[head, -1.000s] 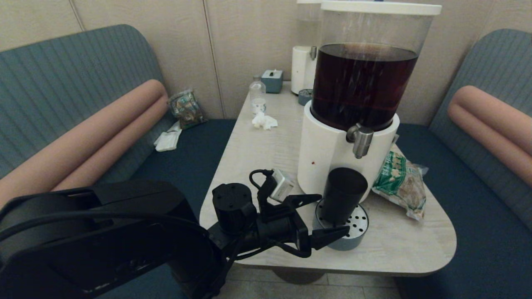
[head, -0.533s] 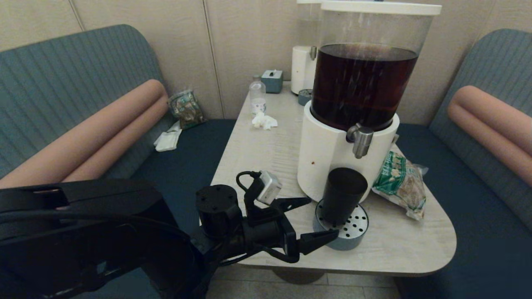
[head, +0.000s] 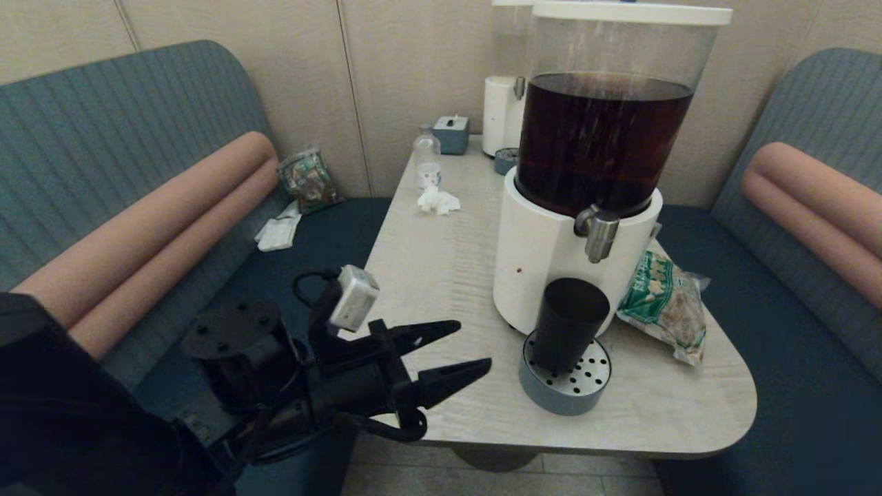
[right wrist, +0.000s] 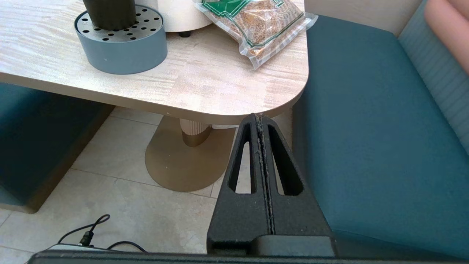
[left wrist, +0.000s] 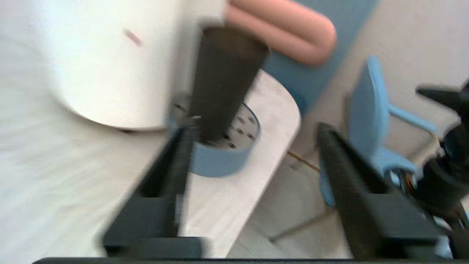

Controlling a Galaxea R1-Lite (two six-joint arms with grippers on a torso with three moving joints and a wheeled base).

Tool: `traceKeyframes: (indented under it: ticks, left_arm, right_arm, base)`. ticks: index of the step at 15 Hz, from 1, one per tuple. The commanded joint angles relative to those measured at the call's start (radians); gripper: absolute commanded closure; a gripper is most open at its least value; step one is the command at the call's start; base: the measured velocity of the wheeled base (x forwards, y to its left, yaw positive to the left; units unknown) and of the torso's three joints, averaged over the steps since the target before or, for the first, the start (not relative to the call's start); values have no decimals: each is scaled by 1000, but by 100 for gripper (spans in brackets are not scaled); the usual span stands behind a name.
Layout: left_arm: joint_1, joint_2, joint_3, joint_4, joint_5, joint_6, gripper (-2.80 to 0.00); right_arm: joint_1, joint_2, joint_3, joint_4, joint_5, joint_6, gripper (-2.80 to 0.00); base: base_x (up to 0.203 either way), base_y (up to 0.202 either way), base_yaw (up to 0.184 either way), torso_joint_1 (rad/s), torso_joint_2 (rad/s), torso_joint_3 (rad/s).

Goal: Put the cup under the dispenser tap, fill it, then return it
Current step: Place it under the water dispenser, then turn on the faucet

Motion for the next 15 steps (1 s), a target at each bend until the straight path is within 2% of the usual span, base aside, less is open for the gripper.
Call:
traceKeyframes:
  ticks: [1, 3, 7, 8, 12, 14, 15]
  left_arm:
    - [46, -186, 76, -9, 23, -5, 0]
    - [81, -324, 139, -9, 75, -15, 0]
    - [146, -633, 269, -9, 225, -62, 0]
    - [185, -725, 308, -9, 247, -70, 0]
    - [368, -1014, 407, 14, 278, -90, 0]
    - [429, -1223, 410, 123, 281, -90, 0]
    - [452, -1340, 407, 213, 282, -90, 0]
  right_arm:
    - [0, -2, 0, 0, 0, -1, 0]
    - [0, -2, 0, 0, 0, -1, 0]
    - [0, -2, 0, 0, 0, -1, 0]
    - [0, -2, 0, 0, 0, -1, 0]
    - [0, -2, 0, 0, 0, -1, 0]
    - [0, -2, 0, 0, 0, -1, 0]
    - [0, -2, 0, 0, 0, -1, 0]
  base:
    - [0, 0, 0, 0, 0, 0]
    - [0, 0, 0, 0, 0, 0]
    - [0, 0, 0, 0, 0, 0]
    - [0, 0, 0, 0, 0, 0]
    - [0, 0, 0, 0, 0, 0]
    - [0, 0, 0, 0, 0, 0]
    - [0, 0, 0, 0, 0, 0]
